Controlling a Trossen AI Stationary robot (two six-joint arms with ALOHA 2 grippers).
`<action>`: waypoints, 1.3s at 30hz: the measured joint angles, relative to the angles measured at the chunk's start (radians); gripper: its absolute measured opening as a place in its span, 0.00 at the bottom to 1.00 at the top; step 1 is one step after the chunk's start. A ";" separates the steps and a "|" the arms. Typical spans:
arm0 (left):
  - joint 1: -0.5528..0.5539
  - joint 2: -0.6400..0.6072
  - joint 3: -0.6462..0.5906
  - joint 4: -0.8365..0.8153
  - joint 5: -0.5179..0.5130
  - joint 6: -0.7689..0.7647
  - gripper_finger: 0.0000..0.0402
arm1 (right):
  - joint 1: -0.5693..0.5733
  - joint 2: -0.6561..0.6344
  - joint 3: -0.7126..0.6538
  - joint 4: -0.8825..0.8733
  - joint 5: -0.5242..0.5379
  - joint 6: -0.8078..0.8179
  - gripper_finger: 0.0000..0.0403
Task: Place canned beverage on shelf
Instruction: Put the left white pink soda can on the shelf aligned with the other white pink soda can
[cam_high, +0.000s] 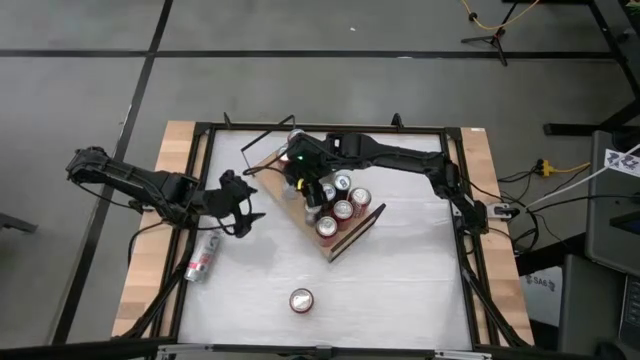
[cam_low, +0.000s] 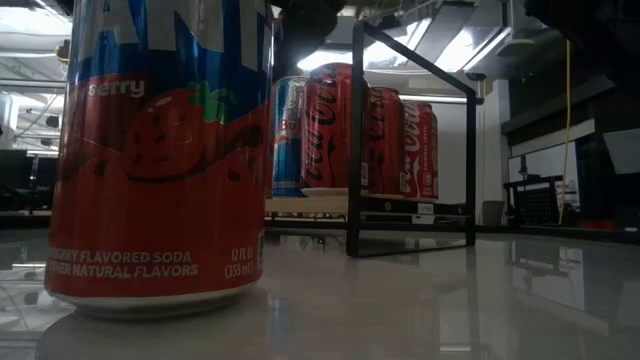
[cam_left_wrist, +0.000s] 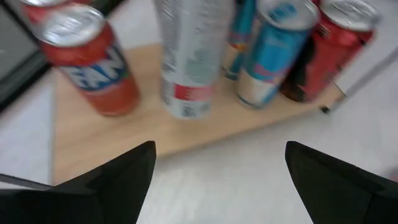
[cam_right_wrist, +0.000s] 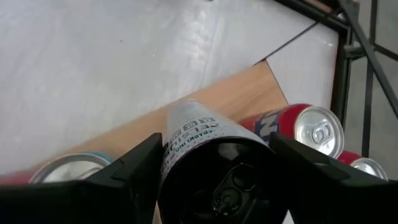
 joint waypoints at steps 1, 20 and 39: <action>0.000 0.000 0.000 0.004 -0.028 -0.003 0.87 | -0.003 0.000 0.000 -0.003 0.000 0.000 0.64; 0.000 0.201 0.000 0.143 -0.223 -0.031 0.87 | -0.015 0.019 0.001 -0.045 0.000 0.000 0.64; 0.002 0.342 0.000 0.211 -0.241 -0.031 0.87 | -0.029 0.059 0.004 -0.065 -0.011 -0.008 0.64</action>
